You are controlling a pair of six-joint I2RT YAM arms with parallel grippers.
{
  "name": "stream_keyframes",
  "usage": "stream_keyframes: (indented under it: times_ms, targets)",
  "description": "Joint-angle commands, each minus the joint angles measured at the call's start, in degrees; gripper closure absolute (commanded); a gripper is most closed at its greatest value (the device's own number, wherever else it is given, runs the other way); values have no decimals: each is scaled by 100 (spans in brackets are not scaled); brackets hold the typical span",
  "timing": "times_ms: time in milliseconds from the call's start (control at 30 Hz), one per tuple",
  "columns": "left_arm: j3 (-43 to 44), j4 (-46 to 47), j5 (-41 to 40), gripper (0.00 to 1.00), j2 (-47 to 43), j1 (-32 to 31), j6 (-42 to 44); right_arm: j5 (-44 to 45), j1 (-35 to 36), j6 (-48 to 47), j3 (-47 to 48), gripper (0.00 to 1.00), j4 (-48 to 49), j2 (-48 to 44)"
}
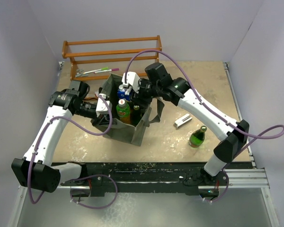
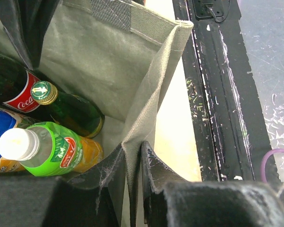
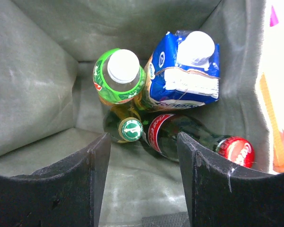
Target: Place the beverage into the canvas bag
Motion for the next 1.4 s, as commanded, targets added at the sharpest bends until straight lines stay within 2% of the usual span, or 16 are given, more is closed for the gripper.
stream_keyframes:
  times_ms: [0, 333, 800, 967, 1100, 1233, 1367]
  targets:
    - [13, 152, 131, 78, -121, -44, -78, -108, -25, -10, 295, 39, 90, -291]
    - [-40, 337, 94, 76, -245, -44, -313, -298, -30, 88, 701, 39, 3, -544]
    - [-62, 751, 12, 72, -449, -41, -854, -17, -102, 360, 446, 38, 128, -1182]
    - [-153, 1105, -144, 65, -565, -39, -1241, 304, -689, 619, 178, 37, 407, -1549]
    - [-137, 1208, -192, 51, -732, -36, -1364, 267, -1451, 1056, -403, 35, 732, -2141]
    - [-175, 1207, -182, 41, -775, -37, -1300, 325, -2006, 1130, -1058, 22, 1001, -2863]
    - [-202, 1187, -122, 37, -790, -36, -1239, 279, -2626, 1261, -1620, 17, 1150, -3514]
